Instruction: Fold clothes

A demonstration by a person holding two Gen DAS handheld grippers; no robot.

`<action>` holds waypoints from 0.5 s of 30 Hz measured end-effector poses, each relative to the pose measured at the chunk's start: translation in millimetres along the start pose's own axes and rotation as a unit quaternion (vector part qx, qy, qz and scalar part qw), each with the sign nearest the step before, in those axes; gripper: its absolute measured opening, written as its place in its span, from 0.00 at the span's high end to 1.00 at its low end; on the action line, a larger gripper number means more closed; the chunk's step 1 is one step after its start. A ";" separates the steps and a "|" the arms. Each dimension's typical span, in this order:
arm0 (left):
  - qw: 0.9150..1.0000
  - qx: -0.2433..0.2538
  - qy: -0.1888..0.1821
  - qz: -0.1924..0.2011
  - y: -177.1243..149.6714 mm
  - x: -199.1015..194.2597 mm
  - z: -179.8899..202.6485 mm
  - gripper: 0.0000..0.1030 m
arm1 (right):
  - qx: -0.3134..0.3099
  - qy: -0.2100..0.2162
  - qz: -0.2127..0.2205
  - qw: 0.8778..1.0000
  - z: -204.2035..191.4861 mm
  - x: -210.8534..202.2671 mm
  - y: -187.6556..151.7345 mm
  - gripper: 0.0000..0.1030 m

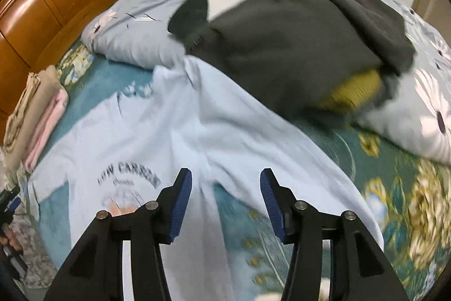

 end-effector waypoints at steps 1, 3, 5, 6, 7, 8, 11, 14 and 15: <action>1.000 0.003 0.011 -0.007 0.1 6.8 -11.2 0.47 | 0.004 -0.002 0.000 1.000 3.8 -3.7 -5.6 0.50; 0.999 0.017 0.024 -0.025 -2.7 21.7 -23.2 0.47 | 0.019 -0.001 0.001 1.000 9.4 -11.4 -12.8 0.50; 0.997 0.044 0.031 -0.047 -10.1 36.3 -24.4 0.47 | 0.031 0.003 0.001 1.000 9.5 -13.0 -15.8 0.50; 0.996 0.060 0.034 -0.058 -14.7 43.5 -23.1 0.47 | 0.036 0.006 -0.001 0.999 8.3 -12.8 -15.9 0.50; 0.995 0.073 0.038 -0.064 -18.5 47.7 -21.0 0.47 | 0.041 0.010 -0.002 0.999 5.5 -12.2 -16.5 0.50; 0.994 0.084 0.043 -0.061 -21.3 48.3 -17.9 0.47 | 0.043 0.015 -0.003 0.999 1.5 -10.9 -17.0 0.50; 0.991 0.113 0.051 -0.052 -28.8 48.2 -8.7 0.56 | 0.040 0.029 -0.004 0.999 -13.7 -11.2 -20.5 0.50; 0.992 0.112 0.020 -0.045 -31.6 38.3 0.3 0.95 | 0.027 0.038 -0.011 0.999 -28.2 -7.5 -26.2 0.50; 0.993 0.112 0.010 -0.042 -32.6 34.9 3.3 0.95 | 0.023 0.041 -0.015 0.999 -32.2 -4.7 -28.0 0.50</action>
Point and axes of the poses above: each gripper's, at about its wrist camera, not at the fingertips, and x roughly the way its jaws point, z to its right, y to its top, the point moved 7 cm from there along x, roughly the way its jaws point, and after that the axes turned 4 degrees about y, right-handed, at the moved point
